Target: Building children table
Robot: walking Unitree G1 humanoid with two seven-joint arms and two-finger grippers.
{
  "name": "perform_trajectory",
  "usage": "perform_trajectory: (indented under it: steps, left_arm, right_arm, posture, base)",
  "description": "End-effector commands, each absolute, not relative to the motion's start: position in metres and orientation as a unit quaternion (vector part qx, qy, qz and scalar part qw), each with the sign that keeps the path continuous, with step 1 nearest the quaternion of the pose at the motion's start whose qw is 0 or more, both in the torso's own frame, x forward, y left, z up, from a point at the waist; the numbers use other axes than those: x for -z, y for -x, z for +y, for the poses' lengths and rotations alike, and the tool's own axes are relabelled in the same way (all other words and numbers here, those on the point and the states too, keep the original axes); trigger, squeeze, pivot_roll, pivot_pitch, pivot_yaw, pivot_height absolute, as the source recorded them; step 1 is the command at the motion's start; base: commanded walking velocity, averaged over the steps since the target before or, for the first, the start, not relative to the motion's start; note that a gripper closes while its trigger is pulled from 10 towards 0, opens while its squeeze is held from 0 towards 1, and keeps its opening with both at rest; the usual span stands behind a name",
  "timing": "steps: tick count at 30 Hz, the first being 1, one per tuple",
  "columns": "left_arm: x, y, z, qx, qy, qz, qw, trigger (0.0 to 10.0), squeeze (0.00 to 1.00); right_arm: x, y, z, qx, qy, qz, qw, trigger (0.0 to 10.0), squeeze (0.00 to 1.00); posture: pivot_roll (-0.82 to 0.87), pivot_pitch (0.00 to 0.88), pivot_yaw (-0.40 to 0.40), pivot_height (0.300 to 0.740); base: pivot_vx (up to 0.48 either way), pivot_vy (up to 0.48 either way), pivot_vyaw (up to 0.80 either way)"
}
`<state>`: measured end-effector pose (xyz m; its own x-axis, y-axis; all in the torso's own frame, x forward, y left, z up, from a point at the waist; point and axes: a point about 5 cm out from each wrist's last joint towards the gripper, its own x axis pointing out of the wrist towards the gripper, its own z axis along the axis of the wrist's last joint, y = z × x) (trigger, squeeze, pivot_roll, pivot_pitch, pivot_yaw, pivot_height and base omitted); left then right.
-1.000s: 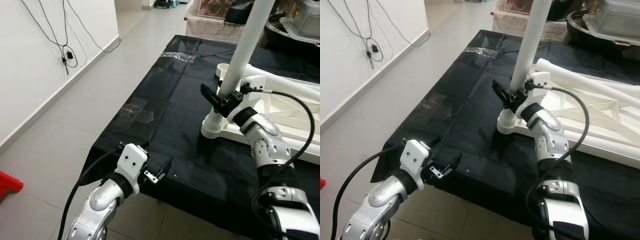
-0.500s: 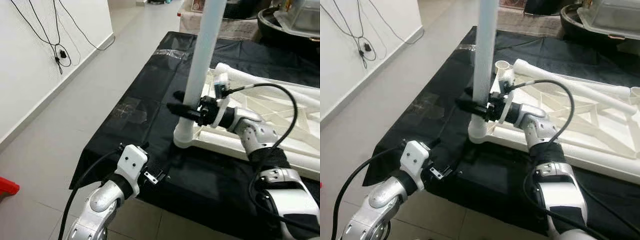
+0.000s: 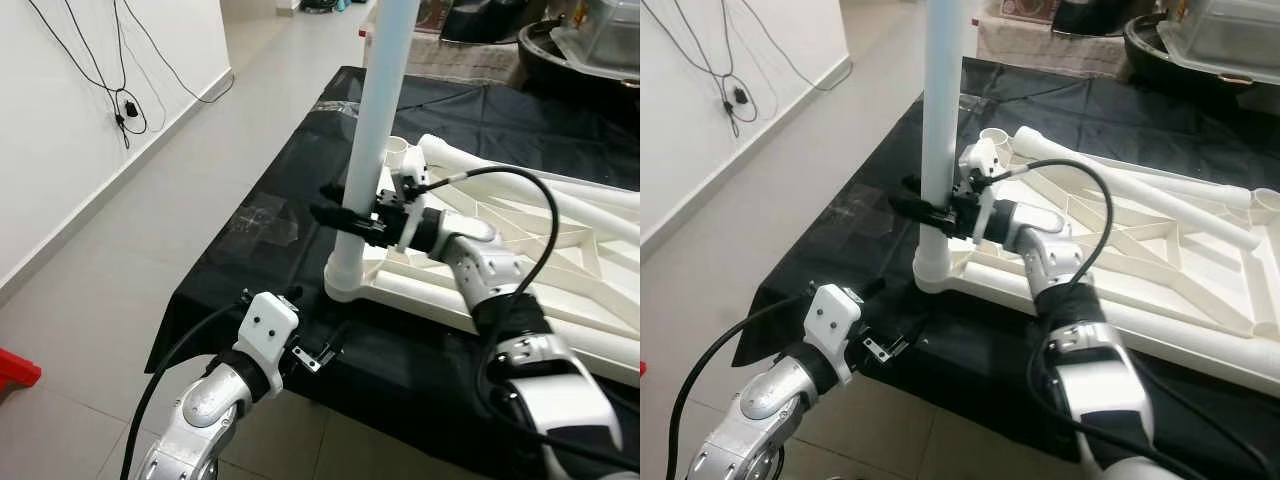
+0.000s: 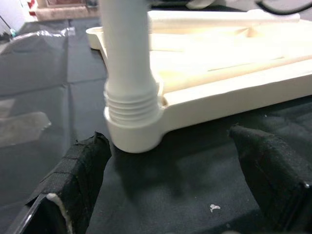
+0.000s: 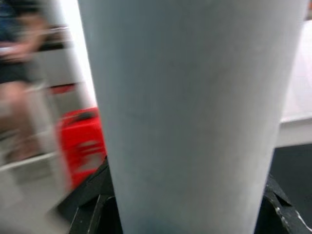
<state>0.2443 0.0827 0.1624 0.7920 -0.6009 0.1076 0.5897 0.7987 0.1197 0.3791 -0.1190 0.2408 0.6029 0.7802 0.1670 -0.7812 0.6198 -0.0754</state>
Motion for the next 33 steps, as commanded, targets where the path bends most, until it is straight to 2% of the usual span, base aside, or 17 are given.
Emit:
perform_trajectory:
  steps: [1, 2, 3, 4, 5, 6, 8, 9, 10, 11, 21, 22, 24, 25, 31, 32, 33]
  left_arm:
    - [-0.164, -0.242, 0.082, 0.314, -0.040, -0.076, 0.945, 10.0, 0.00]
    - [-0.163, -0.242, 0.082, 0.314, -0.039, -0.076, 0.946, 10.0, 0.00]
    - [-0.163, -0.242, 0.082, 0.314, -0.039, -0.076, 0.946, 10.0, 0.00]
    - [-0.161, -0.241, 0.082, 0.312, -0.038, -0.073, 0.946, 10.0, 0.00]
    - [-0.160, -0.240, 0.081, 0.311, -0.036, -0.071, 0.947, 10.0, 0.00]
    - [-0.160, -0.240, 0.081, 0.311, -0.036, -0.071, 0.947, 10.0, 0.00]
    - [-0.158, -0.239, 0.081, 0.309, -0.033, -0.067, 0.948, 10.0, 0.00]
    - [-0.158, -0.239, 0.081, 0.309, -0.033, -0.067, 0.948, 10.0, 0.00]
    - [-0.156, -0.239, 0.082, 0.305, -0.032, -0.063, 0.950, 10.0, 0.00]
    - [-0.156, -0.238, 0.082, 0.303, -0.031, -0.062, 0.950, 10.0, 0.00]
    - [-0.153, -0.234, 0.082, 0.305, -0.024, -0.049, 0.951, 10.0, 0.00]
    - [-0.152, -0.233, 0.082, 0.308, -0.023, -0.047, 0.950, 10.0, 0.00]
    - [-0.151, -0.232, 0.081, 0.312, -0.023, -0.044, 0.949, 10.0, 0.00]
    - [-0.149, -0.229, 0.081, 0.314, -0.019, -0.038, 0.949, 10.0, 0.00]
    - [-0.144, -0.224, 0.081, 0.317, -0.013, -0.022, 0.948, 10.0, 0.00]
    - [-0.144, -0.223, 0.080, 0.318, -0.012, -0.022, 0.948, 10.0, 0.00]
    - [-0.144, -0.223, 0.080, 0.318, -0.012, -0.022, 0.948, 10.0, 0.00]
  right_arm:
    - [-0.226, -0.382, -0.132, -0.366, -0.023, -0.069, 0.928, 0.0, 0.00]
    - [-0.222, -0.383, -0.136, -0.316, -0.022, -0.071, 0.946, 0.0, 0.00]
    - [-0.222, -0.383, -0.136, -0.316, -0.022, -0.071, 0.946, 0.0, 0.00]
    - [-0.217, -0.382, -0.145, -0.203, -0.026, -0.072, 0.976, 0.0, 0.00]
    - [-0.214, -0.377, -0.155, -0.105, -0.031, -0.072, 0.991, 0.0, 0.00]
    - [-0.214, -0.377, -0.155, -0.105, -0.031, -0.072, 0.991, 0.0, 0.00]
    - [-0.209, -0.364, -0.171, 0.043, -0.029, -0.070, 0.996, 0.0, 0.00]
    - [-0.209, -0.364, -0.171, 0.043, -0.029, -0.070, 0.996, 0.0, 0.00]
    - [-0.205, -0.347, -0.173, 0.153, -0.073, -0.064, 0.984, 0.0, 0.00]
    - [-0.204, -0.342, -0.172, 0.184, -0.092, -0.060, 0.977, 0.0, 0.00]
    - [-0.203, -0.340, -0.139, 0.214, -0.139, -0.045, 0.966, 0.0, 0.00]
    - [-0.204, -0.342, -0.135, 0.205, -0.134, -0.048, 0.968, 10.0, 0.00]
    - [-0.206, -0.340, -0.132, 0.205, -0.127, -0.048, 0.969, 10.0, 0.00]
    - [-0.210, -0.341, -0.131, 0.180, -0.118, -0.069, 0.974, 10.0, 1.00]
    - [-0.221, -0.341, -0.127, 0.131, -0.096, -0.108, 0.981, 10.0, 1.00]
    - [-0.226, -0.343, -0.130, 0.108, -0.099, -0.127, 0.981, 10.0, 0.00]
    - [-0.226, -0.343, -0.130, 0.108, -0.099, -0.127, 0.981, 10.0, 0.00]
  posture:
    - [0.11, 0.139, -0.032, 0.740]
    - [0.11, 0.138, -0.031, 0.740]
    - [0.11, 0.138, -0.031, 0.740]
    - [0.10, 0.137, -0.032, 0.740]
    - [0.10, 0.138, -0.032, 0.740]
    - [0.10, 0.138, -0.032, 0.740]
    - [0.10, 0.137, -0.034, 0.740]
    - [0.10, 0.137, -0.034, 0.740]
    - [0.11, 0.138, -0.035, 0.740]
    - [0.11, 0.138, -0.035, 0.740]
    - [0.11, 0.144, -0.037, 0.740]
    - [0.11, 0.147, -0.039, 0.740]
    - [0.11, 0.147, -0.039, 0.740]
    - [0.11, 0.155, -0.042, 0.740]
    - [0.11, 0.155, -0.040, 0.740]
    - [0.11, 0.158, -0.040, 0.740]
    - [0.11, 0.158, -0.040, 0.740]
  base:
    - [0.000, 0.000, 0.00]
    - [0.000, 0.000, 0.00]
    - [0.000, 0.000, 0.00]
    - [0.000, 0.000, 0.00]
    - [0.000, 0.000, 0.00]
    - [0.000, 0.000, 0.00]
    - [0.000, 0.000, 0.00]
    - [0.000, 0.000, 0.00]
    - [0.000, 0.000, 0.00]
    - [0.000, 0.000, 0.00]
    - [0.000, 0.000, 0.00]
    - [0.000, 0.000, 0.00]
    - [0.000, 0.000, 0.00]
    - [0.000, 0.000, 0.00]
    - [0.000, 0.000, 0.00]
    - [0.000, 0.000, 0.00]
    - [0.000, 0.000, 0.00]
